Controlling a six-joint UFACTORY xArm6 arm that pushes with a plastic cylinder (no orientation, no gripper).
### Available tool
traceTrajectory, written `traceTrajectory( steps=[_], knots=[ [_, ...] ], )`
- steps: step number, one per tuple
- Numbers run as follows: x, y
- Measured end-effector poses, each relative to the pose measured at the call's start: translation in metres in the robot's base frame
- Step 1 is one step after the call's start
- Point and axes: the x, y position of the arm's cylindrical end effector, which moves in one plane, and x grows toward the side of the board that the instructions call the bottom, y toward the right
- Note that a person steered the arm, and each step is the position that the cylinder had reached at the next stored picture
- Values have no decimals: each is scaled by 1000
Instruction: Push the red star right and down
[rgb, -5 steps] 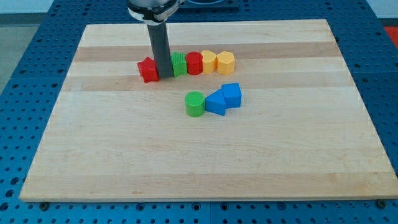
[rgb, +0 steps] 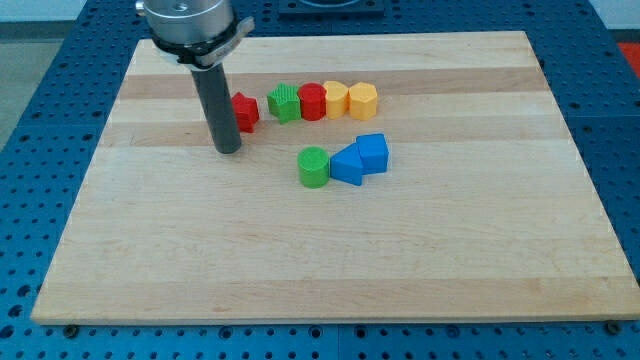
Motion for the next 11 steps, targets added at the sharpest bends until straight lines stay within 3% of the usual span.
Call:
traceTrajectory(
  steps=[5, 8, 11],
  knots=[
    [-50, -15],
    [-81, -64],
    [-102, -5]
  ],
)
